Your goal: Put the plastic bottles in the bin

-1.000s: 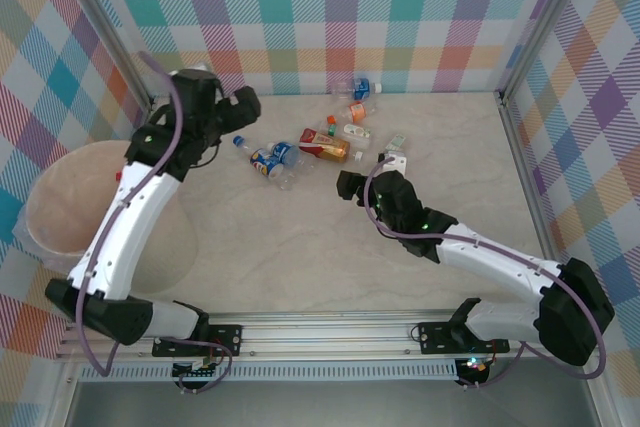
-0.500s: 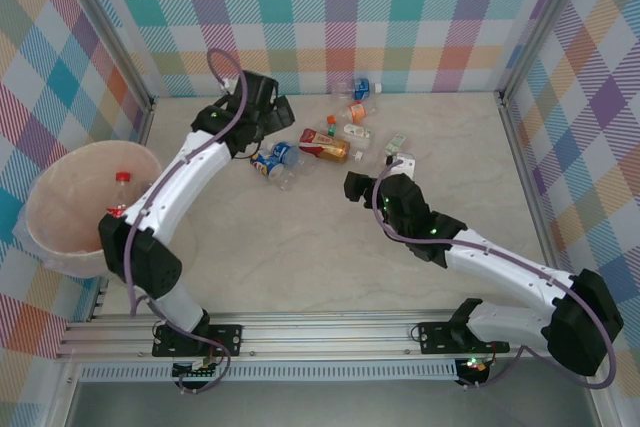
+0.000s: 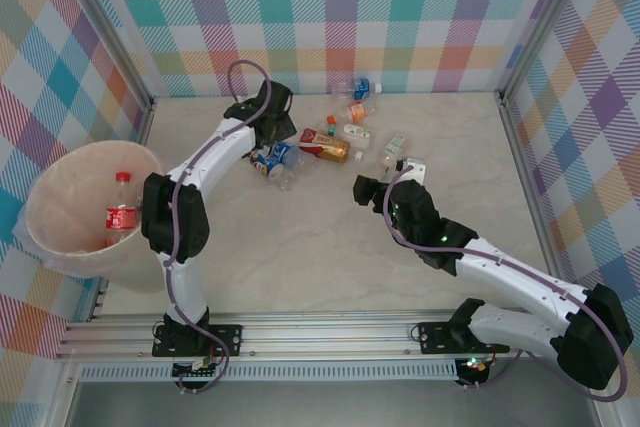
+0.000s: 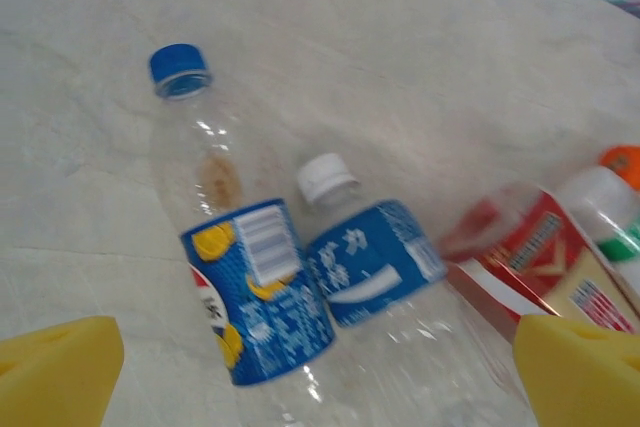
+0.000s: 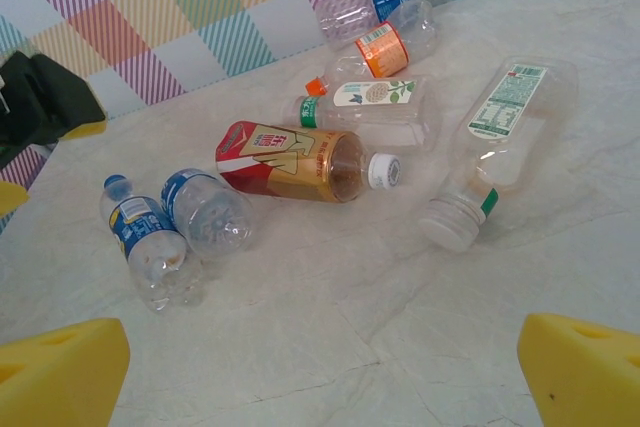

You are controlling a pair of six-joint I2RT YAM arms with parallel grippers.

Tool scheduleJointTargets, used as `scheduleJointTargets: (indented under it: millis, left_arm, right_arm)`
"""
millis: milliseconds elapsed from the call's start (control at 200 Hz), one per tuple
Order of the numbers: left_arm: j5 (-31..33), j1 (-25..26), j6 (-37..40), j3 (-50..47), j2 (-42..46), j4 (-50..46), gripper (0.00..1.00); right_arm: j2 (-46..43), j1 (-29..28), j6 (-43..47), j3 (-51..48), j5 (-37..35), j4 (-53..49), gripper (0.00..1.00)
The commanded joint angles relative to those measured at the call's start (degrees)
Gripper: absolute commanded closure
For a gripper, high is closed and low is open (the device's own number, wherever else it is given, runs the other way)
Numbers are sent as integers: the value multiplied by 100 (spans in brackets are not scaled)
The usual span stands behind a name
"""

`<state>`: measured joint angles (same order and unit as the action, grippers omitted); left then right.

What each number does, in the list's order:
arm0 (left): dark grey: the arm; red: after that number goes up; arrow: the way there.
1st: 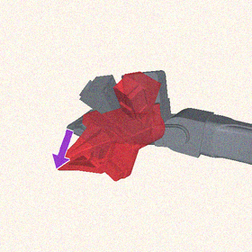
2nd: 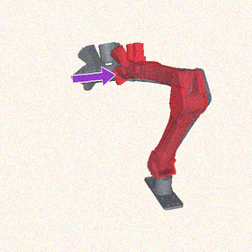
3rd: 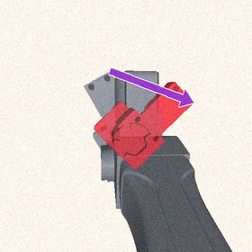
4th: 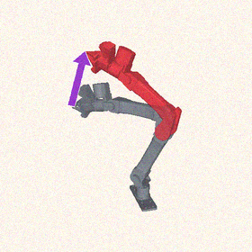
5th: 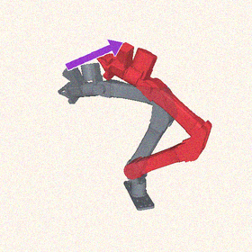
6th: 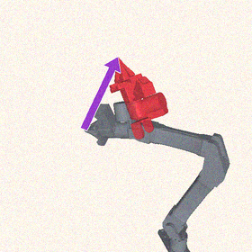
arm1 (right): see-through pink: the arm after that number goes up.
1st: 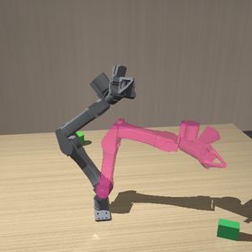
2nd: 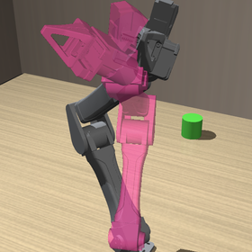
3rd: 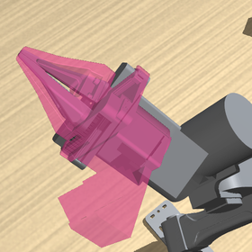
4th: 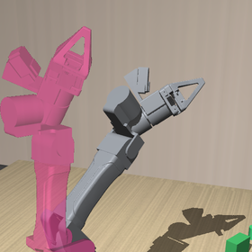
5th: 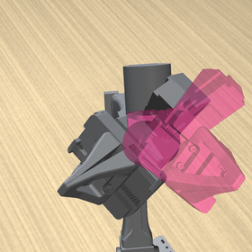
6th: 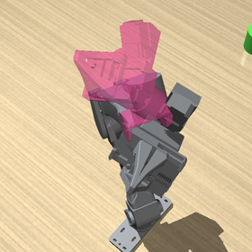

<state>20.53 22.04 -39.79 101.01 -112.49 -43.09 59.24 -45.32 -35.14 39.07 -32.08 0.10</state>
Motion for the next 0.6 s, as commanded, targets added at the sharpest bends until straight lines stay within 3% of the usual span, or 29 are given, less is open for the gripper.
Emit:
scheduleJointTargets:
  millis: [0,70,235,440,595]
  left_arm:
    - [133,-169,-343,-214,-158,19,0]
    - [270,-253,-417,-323,-202,73,1]
    - [-345,-546,-493,-445,-447,470,7]
    - [-294,-753,-648,-283,-856,521,9]
    - [-646,-886,-642,-391,-1000,888,14]
  right_arm:
    - [-88,24,66,-40,-107,-62,0]
    - [-79,22,61,-40,-104,-69,0]
    - [-14,23,84,-3,-100,-55,0]
    - [-39,25,55,17,-96,-131,0]
    - [-110,24,55,4,-108,-177,0]
